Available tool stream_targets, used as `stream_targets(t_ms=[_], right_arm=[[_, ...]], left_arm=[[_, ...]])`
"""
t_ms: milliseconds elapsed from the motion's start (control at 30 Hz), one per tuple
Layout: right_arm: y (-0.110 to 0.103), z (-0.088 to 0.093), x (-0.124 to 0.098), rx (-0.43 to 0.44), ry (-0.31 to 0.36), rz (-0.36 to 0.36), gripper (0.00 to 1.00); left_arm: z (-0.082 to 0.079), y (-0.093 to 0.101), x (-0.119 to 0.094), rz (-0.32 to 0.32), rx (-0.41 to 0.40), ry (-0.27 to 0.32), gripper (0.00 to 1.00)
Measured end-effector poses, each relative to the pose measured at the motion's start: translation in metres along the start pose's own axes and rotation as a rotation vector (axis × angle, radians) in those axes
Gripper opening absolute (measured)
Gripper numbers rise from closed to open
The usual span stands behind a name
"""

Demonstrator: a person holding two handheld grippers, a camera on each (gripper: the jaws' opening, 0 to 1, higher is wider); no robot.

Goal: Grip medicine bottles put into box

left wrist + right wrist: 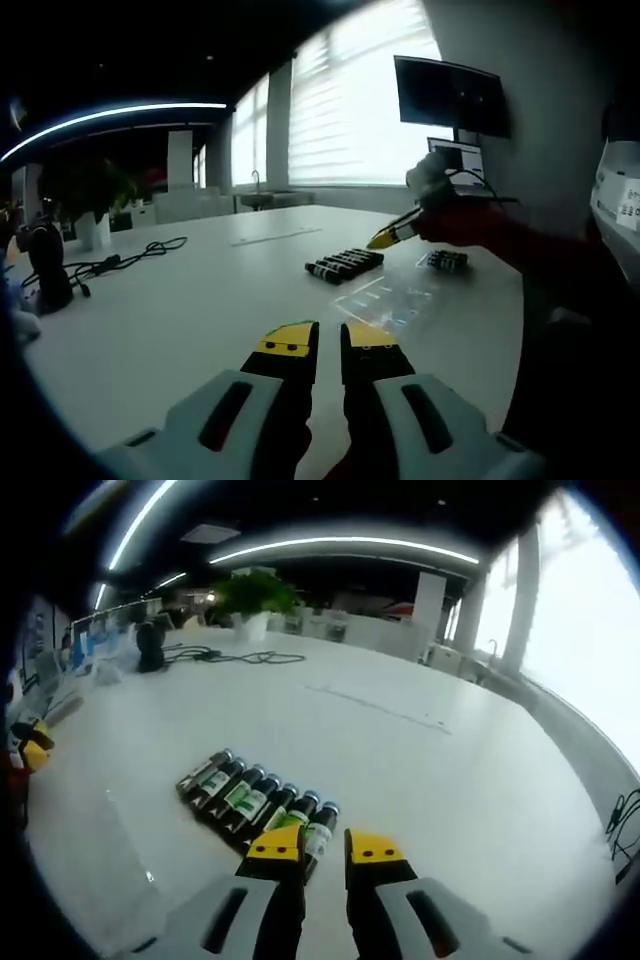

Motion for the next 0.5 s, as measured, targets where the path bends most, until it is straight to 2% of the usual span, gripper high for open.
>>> stream_targets(t_ms=[500], right_arm=[[0.0025, 0.0012, 0.0092, -0.015, -0.063, 0.024, 0.12]], left_arm=[[-0.0005, -0.0002, -0.0002, 0.0, -0.001, 0.002, 0.03]])
Point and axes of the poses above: the point that each gripper's makers call its tool centre point, and the gripper's own axes: x roughly forward along the fingers, y roughly to its right, z roughly out of its underside, the point moved 6 cm from there along -x, roughly backward along the fingers, and after that the axes turned 2 degrees about -x, right-handed, at the moved point
